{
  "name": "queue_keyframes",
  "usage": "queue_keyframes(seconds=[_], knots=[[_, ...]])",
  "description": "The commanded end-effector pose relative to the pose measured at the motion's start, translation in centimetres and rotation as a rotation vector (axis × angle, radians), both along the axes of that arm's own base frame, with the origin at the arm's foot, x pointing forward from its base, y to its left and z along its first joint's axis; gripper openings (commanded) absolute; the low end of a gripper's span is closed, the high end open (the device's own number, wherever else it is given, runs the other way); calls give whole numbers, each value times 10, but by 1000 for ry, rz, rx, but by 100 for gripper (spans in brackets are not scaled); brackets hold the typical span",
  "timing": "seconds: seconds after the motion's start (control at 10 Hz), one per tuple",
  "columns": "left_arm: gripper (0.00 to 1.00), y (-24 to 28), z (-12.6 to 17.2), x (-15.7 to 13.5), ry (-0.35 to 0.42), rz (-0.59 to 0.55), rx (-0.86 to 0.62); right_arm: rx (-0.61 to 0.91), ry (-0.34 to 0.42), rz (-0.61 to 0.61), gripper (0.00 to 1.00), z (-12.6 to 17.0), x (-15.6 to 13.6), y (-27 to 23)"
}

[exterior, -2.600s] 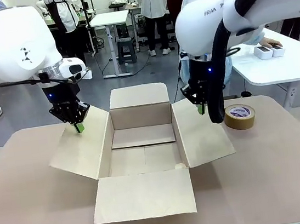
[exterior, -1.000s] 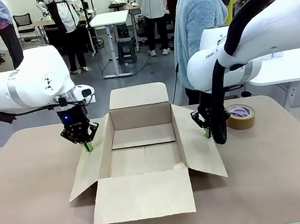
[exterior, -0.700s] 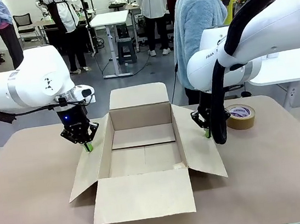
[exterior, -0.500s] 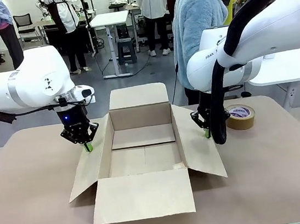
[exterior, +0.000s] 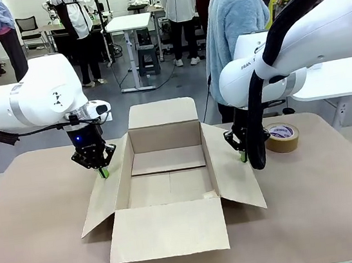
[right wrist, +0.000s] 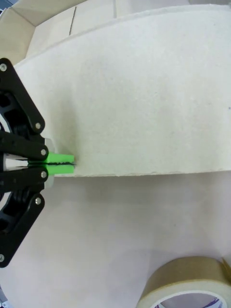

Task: Wrap the clocks to prevent damage.
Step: Once the human has placed the objects inside and stepped back, release both hands from the side flaps of the Package Box.

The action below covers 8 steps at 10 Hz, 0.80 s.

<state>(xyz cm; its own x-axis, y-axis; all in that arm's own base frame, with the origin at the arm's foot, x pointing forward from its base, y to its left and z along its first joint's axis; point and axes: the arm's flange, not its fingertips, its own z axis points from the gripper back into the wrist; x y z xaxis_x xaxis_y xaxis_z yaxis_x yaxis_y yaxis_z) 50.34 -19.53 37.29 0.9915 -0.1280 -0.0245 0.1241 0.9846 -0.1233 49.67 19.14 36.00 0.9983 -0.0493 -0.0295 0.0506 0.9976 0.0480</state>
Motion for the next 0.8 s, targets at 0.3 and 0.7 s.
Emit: queue_keyframes(seconds=[0.3, 0.7], knots=[[1, 1, -1, -1, 3, -7, 12, -8, -4, 10, 1, -1, -1, -2], [1, 1, -1, -1, 3, -7, 12, -8, -4, 10, 1, -1, -1, -2]])
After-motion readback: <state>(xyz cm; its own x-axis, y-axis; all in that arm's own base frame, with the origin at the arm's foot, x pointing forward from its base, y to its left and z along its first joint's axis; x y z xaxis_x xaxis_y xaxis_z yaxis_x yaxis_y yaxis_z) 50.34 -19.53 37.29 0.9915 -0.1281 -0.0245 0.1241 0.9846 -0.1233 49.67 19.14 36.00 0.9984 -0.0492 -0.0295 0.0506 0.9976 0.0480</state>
